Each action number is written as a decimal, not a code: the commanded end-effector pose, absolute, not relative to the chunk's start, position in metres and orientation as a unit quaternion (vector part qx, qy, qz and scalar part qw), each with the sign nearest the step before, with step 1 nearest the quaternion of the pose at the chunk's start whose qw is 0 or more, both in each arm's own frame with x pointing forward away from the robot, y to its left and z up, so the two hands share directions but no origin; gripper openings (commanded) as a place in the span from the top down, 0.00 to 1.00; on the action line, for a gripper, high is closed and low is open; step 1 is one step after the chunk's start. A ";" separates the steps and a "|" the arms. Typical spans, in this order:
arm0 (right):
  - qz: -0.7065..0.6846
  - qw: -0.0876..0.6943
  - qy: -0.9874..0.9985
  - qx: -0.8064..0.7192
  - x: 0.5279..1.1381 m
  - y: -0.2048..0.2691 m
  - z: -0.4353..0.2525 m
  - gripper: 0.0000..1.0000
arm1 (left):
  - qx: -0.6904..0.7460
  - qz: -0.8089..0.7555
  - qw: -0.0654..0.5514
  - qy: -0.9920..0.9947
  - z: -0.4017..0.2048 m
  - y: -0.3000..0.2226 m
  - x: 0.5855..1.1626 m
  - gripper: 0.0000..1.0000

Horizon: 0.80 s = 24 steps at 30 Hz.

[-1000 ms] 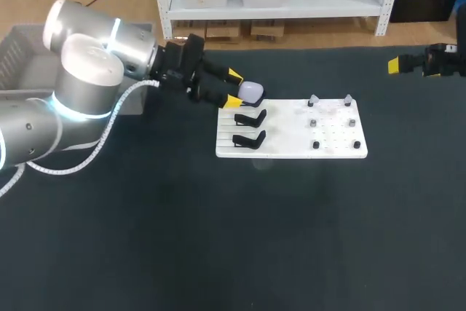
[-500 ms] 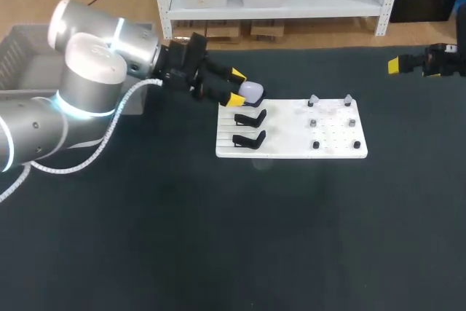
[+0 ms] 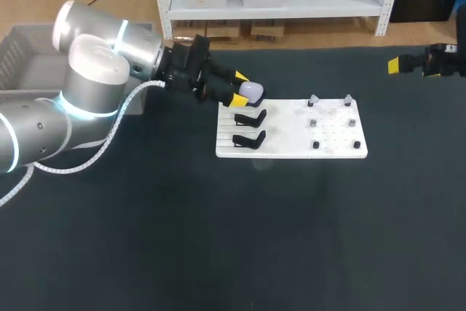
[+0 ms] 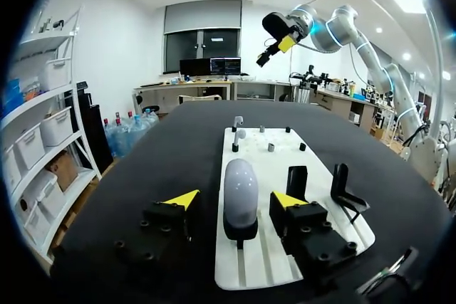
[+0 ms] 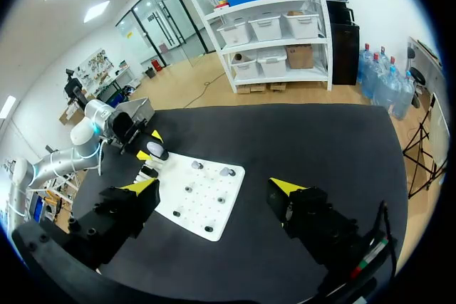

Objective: Pick up each earbud case from the left stands, insert the matching earbuds, close the lid, and place the case in the box.

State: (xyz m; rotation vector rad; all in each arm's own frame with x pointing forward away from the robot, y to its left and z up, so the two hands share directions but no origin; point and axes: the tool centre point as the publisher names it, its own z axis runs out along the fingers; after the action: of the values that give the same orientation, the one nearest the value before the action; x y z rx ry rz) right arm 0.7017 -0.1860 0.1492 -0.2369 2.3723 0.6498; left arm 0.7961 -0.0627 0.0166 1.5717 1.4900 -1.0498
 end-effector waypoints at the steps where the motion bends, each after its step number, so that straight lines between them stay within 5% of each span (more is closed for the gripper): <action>1: 0.247 0.329 0.907 -0.090 0.701 -0.186 0.150 0.00 | 0.612 -0.411 0.357 0.574 0.014 -0.063 0.800 0.41; 4: 0.247 0.329 0.907 -0.090 0.701 -0.186 0.150 0.00 | 0.612 -0.412 0.357 0.573 0.013 -0.063 0.799 0.48; 24: 0.247 0.329 0.907 -0.090 0.701 -0.186 0.150 0.00 | 0.615 -0.416 0.358 0.566 0.012 -0.066 0.796 0.53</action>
State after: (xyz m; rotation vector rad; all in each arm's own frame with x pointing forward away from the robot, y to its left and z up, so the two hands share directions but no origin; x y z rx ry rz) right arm 0.7017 -0.1860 0.1492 -0.2369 2.3723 0.6498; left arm 0.7940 -0.0660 0.0145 1.5827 1.4661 -1.0688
